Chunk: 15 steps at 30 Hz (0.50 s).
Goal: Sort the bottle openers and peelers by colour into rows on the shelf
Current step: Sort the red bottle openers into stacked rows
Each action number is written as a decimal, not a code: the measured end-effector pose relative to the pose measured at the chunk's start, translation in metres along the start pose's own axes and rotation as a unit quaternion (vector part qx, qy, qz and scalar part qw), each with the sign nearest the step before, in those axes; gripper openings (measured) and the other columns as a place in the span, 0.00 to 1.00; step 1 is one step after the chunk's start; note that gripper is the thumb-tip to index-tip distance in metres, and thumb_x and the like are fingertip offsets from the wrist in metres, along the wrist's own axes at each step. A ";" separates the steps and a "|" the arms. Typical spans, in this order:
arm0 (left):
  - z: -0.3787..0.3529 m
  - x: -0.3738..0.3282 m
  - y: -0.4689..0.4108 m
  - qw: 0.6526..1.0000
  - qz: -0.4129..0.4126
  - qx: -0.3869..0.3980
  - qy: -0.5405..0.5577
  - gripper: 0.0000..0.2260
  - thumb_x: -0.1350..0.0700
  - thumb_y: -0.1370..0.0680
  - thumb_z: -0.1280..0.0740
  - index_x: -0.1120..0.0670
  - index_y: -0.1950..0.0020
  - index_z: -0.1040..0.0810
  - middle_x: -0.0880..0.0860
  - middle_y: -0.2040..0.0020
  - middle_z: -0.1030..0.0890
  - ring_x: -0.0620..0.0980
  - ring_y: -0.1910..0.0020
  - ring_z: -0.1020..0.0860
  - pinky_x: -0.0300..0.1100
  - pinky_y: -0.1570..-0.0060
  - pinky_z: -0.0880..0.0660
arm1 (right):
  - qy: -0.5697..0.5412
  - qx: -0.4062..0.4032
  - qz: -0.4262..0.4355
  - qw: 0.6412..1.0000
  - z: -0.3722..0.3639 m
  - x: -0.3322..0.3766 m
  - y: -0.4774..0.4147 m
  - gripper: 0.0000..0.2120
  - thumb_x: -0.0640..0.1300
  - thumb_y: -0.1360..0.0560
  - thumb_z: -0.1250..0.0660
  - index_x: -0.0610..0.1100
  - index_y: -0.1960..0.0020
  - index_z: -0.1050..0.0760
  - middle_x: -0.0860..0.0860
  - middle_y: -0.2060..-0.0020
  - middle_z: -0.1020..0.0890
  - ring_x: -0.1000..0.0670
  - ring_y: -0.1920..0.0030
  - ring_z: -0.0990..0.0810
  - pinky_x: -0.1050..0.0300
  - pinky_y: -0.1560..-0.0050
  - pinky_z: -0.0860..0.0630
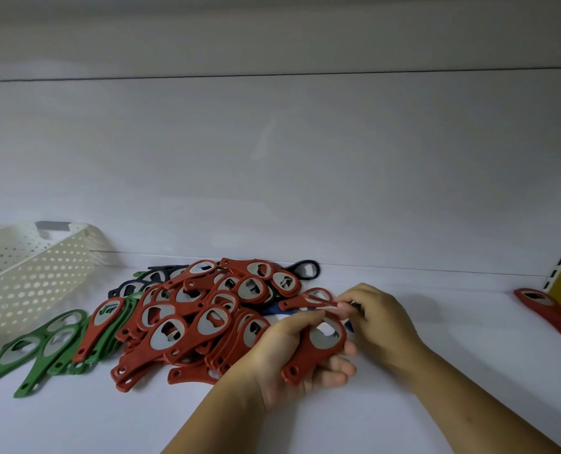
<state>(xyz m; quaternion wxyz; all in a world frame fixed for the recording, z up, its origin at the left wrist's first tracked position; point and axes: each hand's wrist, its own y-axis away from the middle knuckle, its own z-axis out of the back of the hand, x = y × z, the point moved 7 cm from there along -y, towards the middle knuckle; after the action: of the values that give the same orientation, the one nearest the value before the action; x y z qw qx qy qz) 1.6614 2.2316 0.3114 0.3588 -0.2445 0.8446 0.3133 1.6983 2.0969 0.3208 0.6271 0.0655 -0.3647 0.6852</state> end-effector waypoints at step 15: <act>0.007 -0.003 -0.007 0.993 -0.079 0.010 0.087 0.11 0.55 0.24 0.36 0.58 0.44 0.25 0.56 0.64 0.22 0.48 0.72 0.27 0.35 0.79 0.31 | -0.175 0.029 0.154 0.972 0.011 0.057 0.020 0.04 0.44 0.28 0.33 0.51 0.58 0.19 0.63 0.58 0.20 0.59 0.53 0.21 0.68 0.54 0.27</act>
<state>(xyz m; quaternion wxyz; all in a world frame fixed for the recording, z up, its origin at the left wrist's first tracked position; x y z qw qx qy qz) 1.6711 2.2325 0.3075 0.3103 -0.3328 0.8538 0.2531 1.6648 2.1384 0.3518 0.4385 0.1452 -0.4543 0.7617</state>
